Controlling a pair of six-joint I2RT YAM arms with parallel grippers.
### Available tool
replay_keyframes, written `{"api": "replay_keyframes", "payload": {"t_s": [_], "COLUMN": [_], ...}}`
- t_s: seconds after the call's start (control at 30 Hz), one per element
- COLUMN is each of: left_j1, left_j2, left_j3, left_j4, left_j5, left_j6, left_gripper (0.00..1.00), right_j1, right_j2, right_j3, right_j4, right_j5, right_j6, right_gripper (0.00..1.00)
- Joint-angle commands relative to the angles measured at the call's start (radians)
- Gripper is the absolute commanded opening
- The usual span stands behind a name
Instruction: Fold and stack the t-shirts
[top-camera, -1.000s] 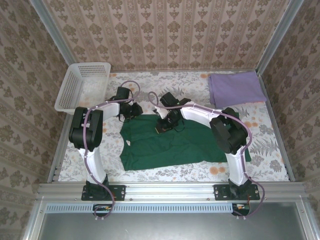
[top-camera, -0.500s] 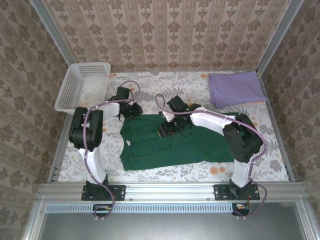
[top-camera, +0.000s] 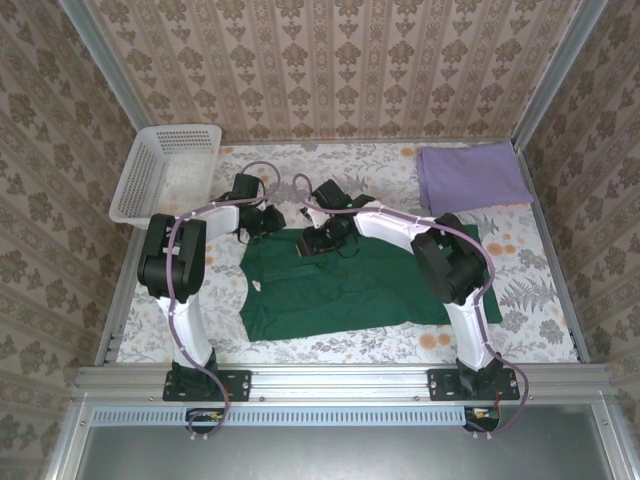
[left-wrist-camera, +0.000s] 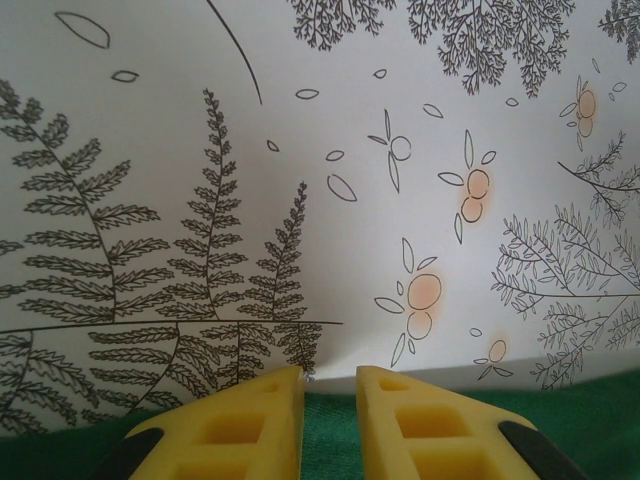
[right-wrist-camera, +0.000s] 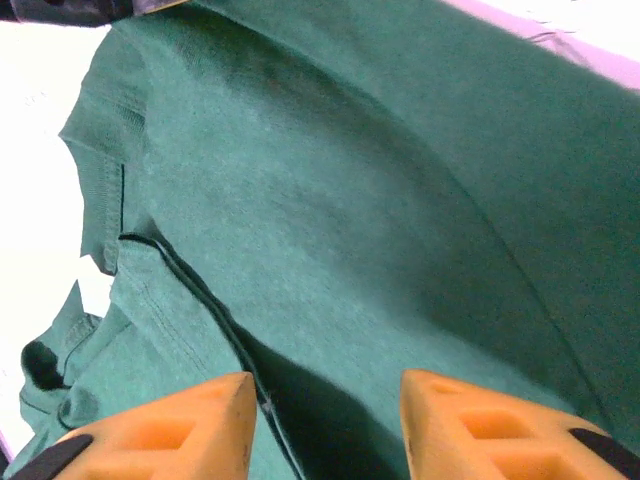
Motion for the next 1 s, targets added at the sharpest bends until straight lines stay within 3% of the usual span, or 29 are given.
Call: {"api": "replay_keyframes", "payload": {"t_s": [0.0,0.53,0.83,0.97], "left_j1": [0.011,0.012,0.015,0.015], "left_j2": [0.013,0.013,0.011,0.011], "left_j3": [-0.002,-0.005,-0.008,-0.010], "left_j4": [-0.012,-0.006,-0.002,-0.002], "left_j5": [0.002,0.007,0.008,0.008], "left_j6": [-0.016,-0.018,-0.020,-0.021], "left_gripper": [0.21,0.21,0.21,0.21], "right_j1": [0.030,0.091,0.095,0.078], "right_j2": [0.047,0.046,-0.051,-0.110], "right_j3": [0.074,0.065,-0.076,-0.136], "right_j4": [-0.087,-0.190,-0.249,-0.182], "right_j5": [0.022,-0.049,-0.139,-0.203], "right_j6": [0.013,-0.049,-0.181,-0.168], "right_gripper": [0.39,0.35,0.35,0.36]}}
